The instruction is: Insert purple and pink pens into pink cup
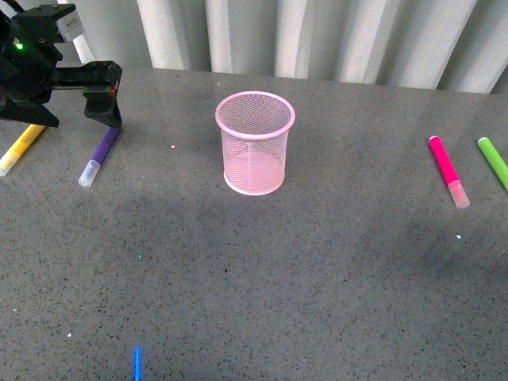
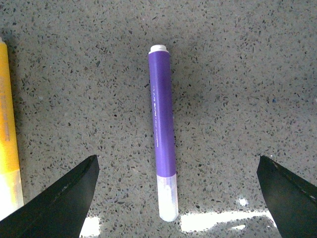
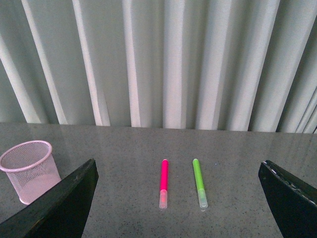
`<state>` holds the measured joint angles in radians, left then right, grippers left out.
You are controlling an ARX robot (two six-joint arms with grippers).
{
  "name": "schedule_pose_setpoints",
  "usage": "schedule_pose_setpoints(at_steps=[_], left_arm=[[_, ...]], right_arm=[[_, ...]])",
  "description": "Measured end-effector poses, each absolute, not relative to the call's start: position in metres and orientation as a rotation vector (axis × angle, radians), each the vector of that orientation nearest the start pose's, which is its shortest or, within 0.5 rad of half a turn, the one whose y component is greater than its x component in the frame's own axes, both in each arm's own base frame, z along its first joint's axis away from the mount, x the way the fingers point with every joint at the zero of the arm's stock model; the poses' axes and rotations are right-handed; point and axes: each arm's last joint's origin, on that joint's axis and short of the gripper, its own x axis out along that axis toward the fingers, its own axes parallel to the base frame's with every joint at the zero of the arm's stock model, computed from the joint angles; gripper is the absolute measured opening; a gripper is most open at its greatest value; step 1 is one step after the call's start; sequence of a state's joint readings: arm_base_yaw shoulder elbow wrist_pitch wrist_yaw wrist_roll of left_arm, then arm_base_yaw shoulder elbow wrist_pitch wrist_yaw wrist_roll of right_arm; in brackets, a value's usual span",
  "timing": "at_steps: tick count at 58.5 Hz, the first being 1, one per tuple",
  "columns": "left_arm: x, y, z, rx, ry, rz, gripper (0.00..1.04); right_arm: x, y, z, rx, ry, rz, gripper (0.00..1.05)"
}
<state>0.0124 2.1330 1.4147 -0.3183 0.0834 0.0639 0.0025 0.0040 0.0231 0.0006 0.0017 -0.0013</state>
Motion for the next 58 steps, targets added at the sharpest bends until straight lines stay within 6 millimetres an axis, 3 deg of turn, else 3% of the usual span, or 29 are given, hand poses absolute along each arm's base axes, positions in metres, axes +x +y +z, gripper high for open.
schedule_pose_setpoints(at_steps=[58], left_arm=[[0.484,0.002,0.095,0.03,1.077,-0.068,0.98]], right_arm=[[0.096,0.0,0.171,-0.001,-0.02,0.001,0.98]])
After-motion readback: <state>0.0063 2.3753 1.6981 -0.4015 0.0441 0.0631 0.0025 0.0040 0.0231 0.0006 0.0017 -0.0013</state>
